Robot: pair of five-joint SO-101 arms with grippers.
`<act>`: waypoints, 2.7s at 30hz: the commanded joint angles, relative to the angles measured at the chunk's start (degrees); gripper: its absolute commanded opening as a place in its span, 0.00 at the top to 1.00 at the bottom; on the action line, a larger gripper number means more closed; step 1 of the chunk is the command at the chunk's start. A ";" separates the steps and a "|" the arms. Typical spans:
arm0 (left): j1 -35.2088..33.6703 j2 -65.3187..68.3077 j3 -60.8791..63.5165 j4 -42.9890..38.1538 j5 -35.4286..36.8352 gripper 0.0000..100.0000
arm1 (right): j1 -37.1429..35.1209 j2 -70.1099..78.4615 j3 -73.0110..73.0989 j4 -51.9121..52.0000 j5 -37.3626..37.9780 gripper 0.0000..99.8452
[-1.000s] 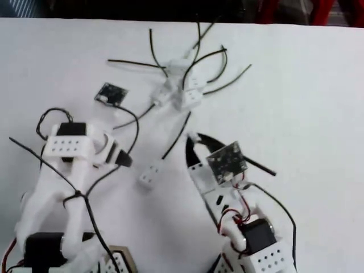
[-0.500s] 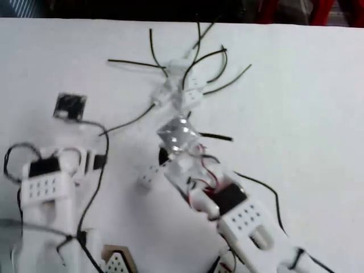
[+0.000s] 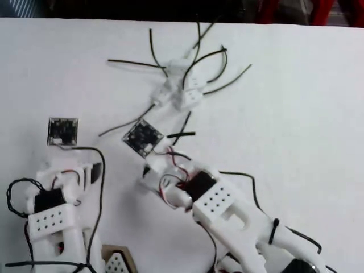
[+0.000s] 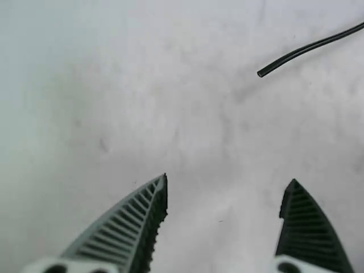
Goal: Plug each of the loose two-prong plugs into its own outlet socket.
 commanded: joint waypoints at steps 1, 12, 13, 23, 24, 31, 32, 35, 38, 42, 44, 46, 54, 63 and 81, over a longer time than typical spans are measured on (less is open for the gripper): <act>-0.22 -1.10 -0.18 -0.97 0.53 0.69 | -0.31 1.98 -2.73 -2.24 0.44 0.98; -0.22 -1.10 -0.09 -0.97 0.53 0.69 | 2.51 9.01 -2.64 -6.64 0.44 0.98; -0.22 -1.10 -0.09 -0.97 0.53 0.69 | 2.95 9.36 -2.64 -6.73 0.44 0.98; -0.22 -1.10 -0.09 -0.97 0.53 0.69 | 2.86 10.33 -1.32 -7.34 0.53 0.98; -0.22 -1.10 -0.09 -0.97 0.53 0.69 | 2.86 10.77 -0.62 -8.22 0.53 0.98; -0.22 -1.10 -0.09 -0.97 0.53 0.69 | 2.86 11.38 4.66 -11.03 8.62 0.98; -0.22 -1.10 -0.09 -0.97 0.53 0.69 | 2.86 11.38 5.36 -11.47 9.67 0.98; -0.22 -1.10 -0.09 -0.97 0.53 0.69 | 3.03 11.38 6.95 -12.44 10.81 0.98; -0.22 -1.10 -0.09 -0.97 0.53 0.69 | 3.03 11.56 7.38 -12.00 10.90 0.98; -0.22 -1.10 -0.09 -0.97 0.53 0.69 | 3.03 12.00 7.82 -12.26 10.73 0.98; -0.22 -1.10 -0.09 -0.97 0.53 0.69 | 2.86 12.00 7.82 -12.35 10.73 0.98; -0.22 -1.10 -0.09 -1.05 0.53 0.69 | 2.86 12.00 7.74 -12.35 10.64 0.98; -0.22 -1.10 -0.09 -1.23 0.44 0.69 | 2.86 12.09 7.74 -12.09 10.64 0.98; -0.13 -1.10 0.00 -1.49 0.44 0.69 | 3.12 17.71 6.33 -11.47 10.64 0.98; 2.15 -1.36 3.69 -7.65 0.44 0.69 | 18.15 7.52 -0.44 -12.79 4.75 0.98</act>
